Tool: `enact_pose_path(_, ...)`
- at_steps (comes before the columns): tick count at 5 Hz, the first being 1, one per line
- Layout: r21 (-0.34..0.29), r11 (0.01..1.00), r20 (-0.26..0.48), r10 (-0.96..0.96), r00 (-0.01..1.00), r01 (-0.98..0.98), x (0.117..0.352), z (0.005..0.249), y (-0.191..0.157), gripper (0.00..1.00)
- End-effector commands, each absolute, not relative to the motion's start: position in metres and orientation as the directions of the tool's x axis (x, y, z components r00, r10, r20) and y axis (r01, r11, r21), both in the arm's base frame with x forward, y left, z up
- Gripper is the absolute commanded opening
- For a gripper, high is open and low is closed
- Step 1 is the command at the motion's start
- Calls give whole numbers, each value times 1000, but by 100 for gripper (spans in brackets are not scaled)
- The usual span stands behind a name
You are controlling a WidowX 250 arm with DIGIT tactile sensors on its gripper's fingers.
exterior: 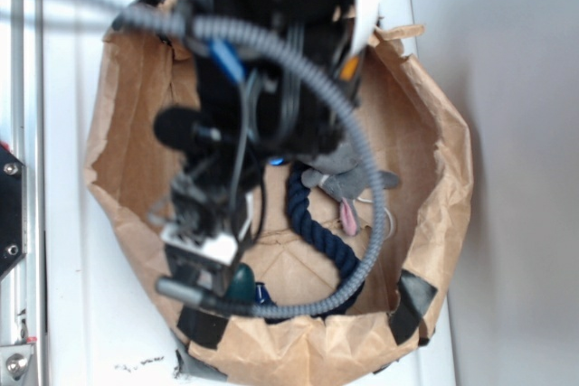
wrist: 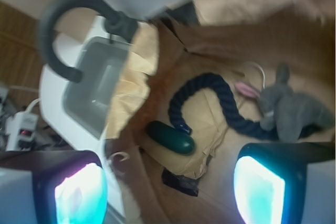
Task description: Grab the gray animal.
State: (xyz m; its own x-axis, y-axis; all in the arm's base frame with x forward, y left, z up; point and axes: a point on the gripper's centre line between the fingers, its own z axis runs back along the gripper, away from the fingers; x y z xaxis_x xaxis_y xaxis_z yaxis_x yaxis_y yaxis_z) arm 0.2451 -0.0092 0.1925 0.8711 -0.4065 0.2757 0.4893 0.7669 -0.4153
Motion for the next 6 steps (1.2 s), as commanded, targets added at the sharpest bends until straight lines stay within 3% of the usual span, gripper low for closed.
enact_pose_path(1,-201,786,405,-477,780,585,263,168,2,100)
enact_pose_path(3,-80,745,441,-569,694,662,270,135,-10,100)
enact_pose_path(5,-40,776,388,-569,725,630,290,116,-18,100)
enact_pose_path(6,37,780,375,-590,714,625,297,99,-23,100)
